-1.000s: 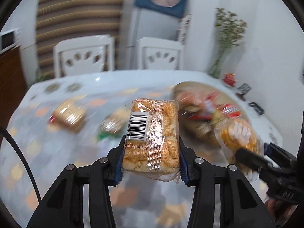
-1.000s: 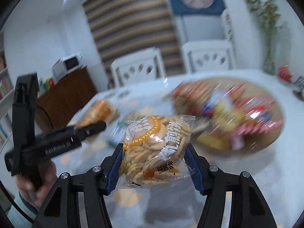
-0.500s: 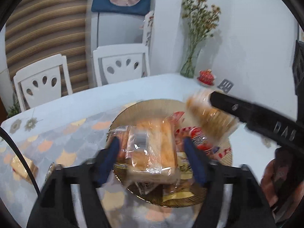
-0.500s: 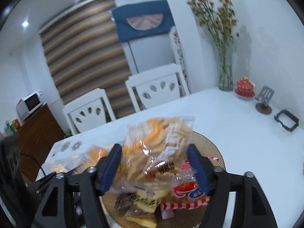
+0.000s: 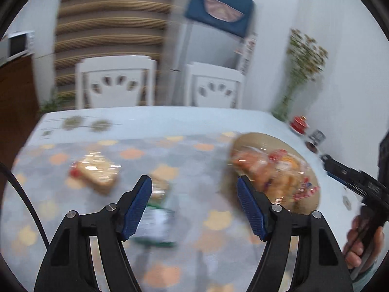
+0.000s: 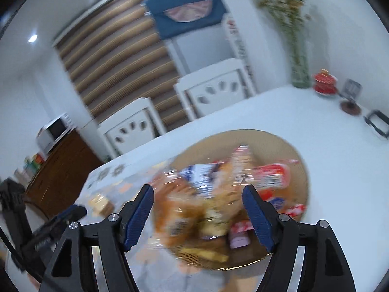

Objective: Organize snacks
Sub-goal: 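Withdraw both tools from the bowl toward the remaining snacks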

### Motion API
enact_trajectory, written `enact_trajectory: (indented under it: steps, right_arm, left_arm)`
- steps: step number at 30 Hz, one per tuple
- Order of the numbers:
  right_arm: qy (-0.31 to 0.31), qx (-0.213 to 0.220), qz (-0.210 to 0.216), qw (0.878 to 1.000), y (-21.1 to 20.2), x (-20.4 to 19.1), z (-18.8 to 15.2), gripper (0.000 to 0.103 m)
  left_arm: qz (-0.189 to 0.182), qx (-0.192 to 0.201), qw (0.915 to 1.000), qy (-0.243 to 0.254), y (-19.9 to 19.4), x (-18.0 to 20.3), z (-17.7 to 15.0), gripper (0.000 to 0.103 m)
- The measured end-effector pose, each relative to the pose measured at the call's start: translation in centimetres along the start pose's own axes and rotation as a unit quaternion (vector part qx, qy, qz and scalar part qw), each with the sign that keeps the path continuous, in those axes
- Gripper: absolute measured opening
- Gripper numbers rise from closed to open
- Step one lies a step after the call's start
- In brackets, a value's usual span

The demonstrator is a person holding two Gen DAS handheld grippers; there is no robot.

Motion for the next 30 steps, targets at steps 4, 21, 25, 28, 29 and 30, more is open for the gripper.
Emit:
enact_trajectory:
  steps: [4, 21, 25, 28, 29, 30]
  right_arm:
    - [-0.051, -0.021, 0.056, 0.997, 0.4, -6.8, -3.0, 0.074]
    - [-0.104, -0.138, 0.038, 0.984, 11.6, -10.0, -16.5, 0.074]
    - [-0.071, -0.148, 0.044, 0.986, 11.7, -9.0, -16.4, 0.074]
    - [-0.066, -0.145, 0.042, 0.986, 11.7, -8.8, -16.3, 0.074]
    - [-0.07, -0.145, 0.042, 0.986, 11.7, -8.9, -16.3, 0.074]
    - [-0.074, -0.144, 0.04, 0.986, 11.7, -9.2, -16.3, 0.074]
  left_arm:
    - [0.05, -0.002, 0.9982, -0.034, -1.6, -6.2, -2.0, 0.071]
    - [0.093, -0.07, 0.9841, -0.134, 2.8, -16.6, -12.4, 0.069]
    - [0.081, -0.067, 0.9835, -0.147, 2.5, -16.9, -12.7, 0.069]
    - [0.081, -0.067, 0.9834, -0.148, 2.5, -16.8, -12.8, 0.069]
    - [0.082, -0.068, 0.9835, -0.146, 2.6, -16.7, -12.7, 0.069]
    - [0.084, -0.069, 0.9837, -0.143, 2.6, -16.6, -12.7, 0.069]
Point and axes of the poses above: each gripper's, at about its wrist camera, not at the fingertips, and y roughly the way its jaws point, x to its right, z to its top, the point moved 10 cm from there along y, roughly the way its jaws point
